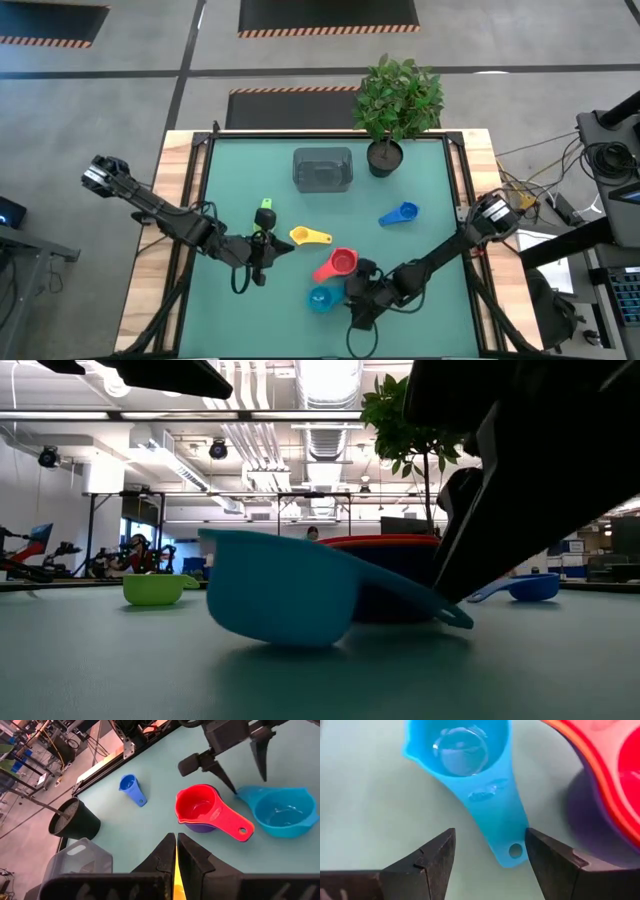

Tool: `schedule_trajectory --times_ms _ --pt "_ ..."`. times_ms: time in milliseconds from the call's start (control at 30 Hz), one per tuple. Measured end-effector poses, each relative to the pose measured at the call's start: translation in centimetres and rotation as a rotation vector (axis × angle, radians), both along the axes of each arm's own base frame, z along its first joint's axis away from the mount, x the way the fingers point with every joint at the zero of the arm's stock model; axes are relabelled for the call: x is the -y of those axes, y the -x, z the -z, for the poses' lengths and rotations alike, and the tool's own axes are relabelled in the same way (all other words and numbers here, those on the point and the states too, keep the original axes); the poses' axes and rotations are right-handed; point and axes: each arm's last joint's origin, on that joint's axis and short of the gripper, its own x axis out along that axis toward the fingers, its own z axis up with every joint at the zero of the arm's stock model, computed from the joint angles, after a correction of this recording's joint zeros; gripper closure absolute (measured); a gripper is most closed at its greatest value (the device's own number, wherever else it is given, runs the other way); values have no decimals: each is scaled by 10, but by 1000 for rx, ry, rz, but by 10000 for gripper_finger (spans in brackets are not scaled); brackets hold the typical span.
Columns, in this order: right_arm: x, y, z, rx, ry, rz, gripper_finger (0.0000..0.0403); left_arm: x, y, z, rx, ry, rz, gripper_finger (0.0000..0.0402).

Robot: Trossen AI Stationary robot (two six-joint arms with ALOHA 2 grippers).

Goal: Nest measuring cups in basket
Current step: Stack the light blue measuring cup into the red measuring cup

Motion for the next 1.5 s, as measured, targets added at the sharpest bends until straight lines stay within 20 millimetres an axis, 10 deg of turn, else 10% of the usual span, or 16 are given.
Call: schedule_trajectory --times_ms 367,833,1200,1500 --pt "-11 -7 -20 63 24 8 177 0 0 0 -1 2 3 402" --pt "-13 -14 0 40 62 20 178 0 0 0 1 2 7 402" --pt "-14 -15 1 45 27 14 272 0 0 -1 7 2 10 402" --pt "-18 -18 -5 39 -37 -3 255 0 0 -1 7 2 10 402"
